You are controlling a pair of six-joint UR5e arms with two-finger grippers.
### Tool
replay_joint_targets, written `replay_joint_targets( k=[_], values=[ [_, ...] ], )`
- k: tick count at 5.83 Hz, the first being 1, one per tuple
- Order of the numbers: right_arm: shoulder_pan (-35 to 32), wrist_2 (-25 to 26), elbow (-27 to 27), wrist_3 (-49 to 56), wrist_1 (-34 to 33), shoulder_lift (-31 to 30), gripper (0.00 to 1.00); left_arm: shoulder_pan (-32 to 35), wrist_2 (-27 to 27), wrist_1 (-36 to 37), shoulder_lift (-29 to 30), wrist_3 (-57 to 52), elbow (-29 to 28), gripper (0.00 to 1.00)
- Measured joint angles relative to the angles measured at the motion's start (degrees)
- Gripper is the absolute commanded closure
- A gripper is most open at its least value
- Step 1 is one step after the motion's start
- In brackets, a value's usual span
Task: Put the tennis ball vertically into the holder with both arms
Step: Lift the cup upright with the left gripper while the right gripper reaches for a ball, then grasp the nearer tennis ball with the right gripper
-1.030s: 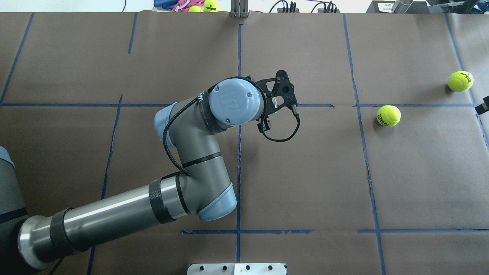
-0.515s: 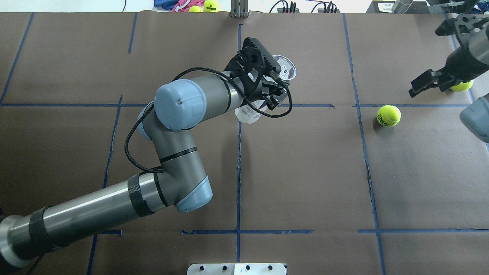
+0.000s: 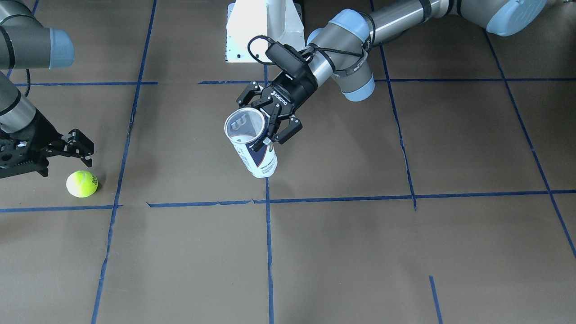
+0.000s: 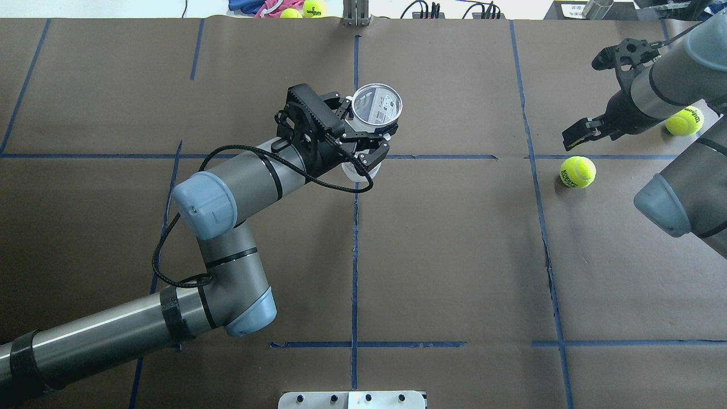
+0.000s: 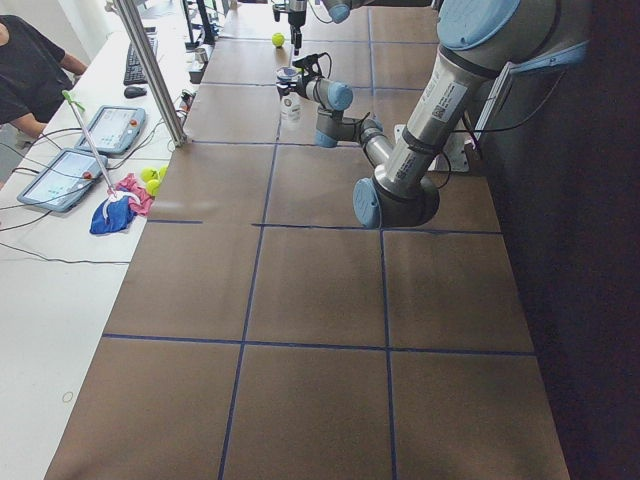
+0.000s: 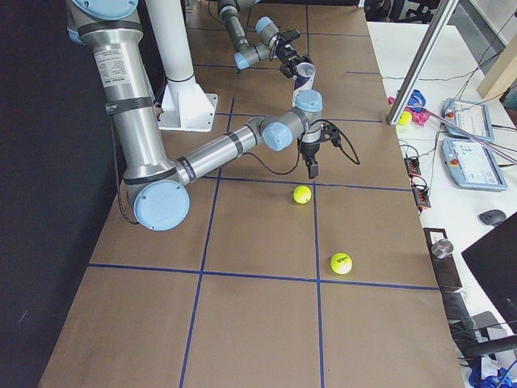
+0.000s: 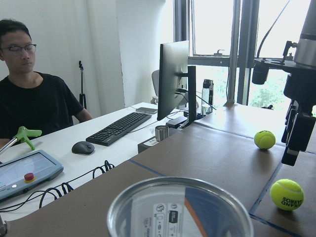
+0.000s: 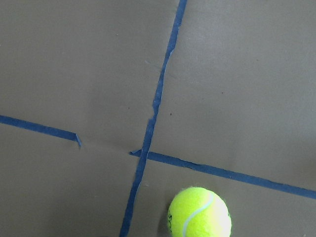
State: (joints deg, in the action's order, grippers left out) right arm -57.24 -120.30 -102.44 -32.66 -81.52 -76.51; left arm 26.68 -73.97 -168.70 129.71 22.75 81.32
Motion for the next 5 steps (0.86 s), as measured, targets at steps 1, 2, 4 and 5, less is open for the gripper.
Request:
replay_joint_targets(
  k=[1, 2, 4, 5],
  values=[
    [0.1, 0.1, 0.5, -0.1, 0.1, 0.0, 0.01, -1.7, 3.2, -3.4, -0.5, 0.0, -1.5, 0.28],
    [0.3, 0.2, 0.9, -0.2, 0.1, 0.0, 0.01, -2.7, 5.0, -6.7, -0.7, 0.1, -3.2, 0.28],
    [0.9, 0.3, 4.5, 0.0, 1.9, 0.0, 0.01, -3.7, 6.2, -10.1, -0.7, 0.1, -5.9, 0.26],
    [2.0, 0.3, 8.3, 0.2, 5.5, 0.1, 0.01, -3.9, 6.3, -10.5, -0.7, 0.1, -6.2, 0.25]
  ],
)
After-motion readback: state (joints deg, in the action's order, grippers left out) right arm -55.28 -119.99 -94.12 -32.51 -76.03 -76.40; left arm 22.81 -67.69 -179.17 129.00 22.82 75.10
